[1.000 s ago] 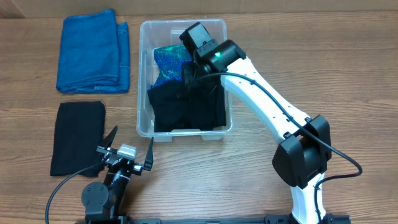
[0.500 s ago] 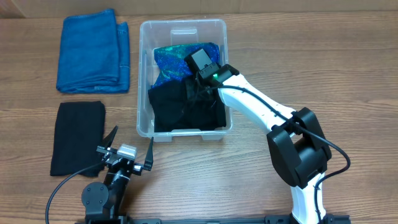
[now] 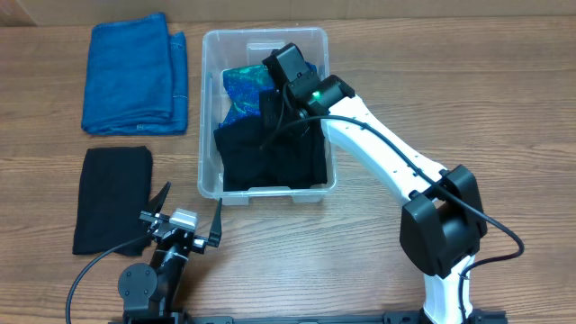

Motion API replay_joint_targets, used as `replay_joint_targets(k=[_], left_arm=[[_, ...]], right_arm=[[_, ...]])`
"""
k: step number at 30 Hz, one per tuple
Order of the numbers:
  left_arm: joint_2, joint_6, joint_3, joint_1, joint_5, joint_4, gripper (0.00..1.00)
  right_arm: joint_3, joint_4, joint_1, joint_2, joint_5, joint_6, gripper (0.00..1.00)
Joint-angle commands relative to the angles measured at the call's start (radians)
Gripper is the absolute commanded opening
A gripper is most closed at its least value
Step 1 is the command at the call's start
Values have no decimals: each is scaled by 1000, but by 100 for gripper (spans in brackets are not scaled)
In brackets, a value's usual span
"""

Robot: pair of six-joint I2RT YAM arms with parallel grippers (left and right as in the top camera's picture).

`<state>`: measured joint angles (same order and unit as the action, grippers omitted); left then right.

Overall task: Pack container
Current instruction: 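Lower the black cloth into the container's right side and release, then press and tuck the black cloths down inside the container with the right gripper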

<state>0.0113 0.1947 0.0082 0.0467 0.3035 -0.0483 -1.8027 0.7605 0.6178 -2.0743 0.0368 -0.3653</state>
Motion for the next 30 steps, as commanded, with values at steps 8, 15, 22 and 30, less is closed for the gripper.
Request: replay_joint_targets(k=[8, 15, 22, 30], left_arm=[[-6, 19, -4, 5, 1, 0, 100], [-6, 19, -4, 5, 1, 0, 100], [-7, 19, -4, 5, 1, 0, 100], [-6, 19, -4, 5, 1, 0, 100]], right_arm=[[6, -24, 19, -146, 9, -4, 11], [-139, 107, 15, -68, -298, 31, 15], [-160, 110, -19, -66, -365, 82, 19], [-139, 138, -81, -116, -304, 77, 20]])
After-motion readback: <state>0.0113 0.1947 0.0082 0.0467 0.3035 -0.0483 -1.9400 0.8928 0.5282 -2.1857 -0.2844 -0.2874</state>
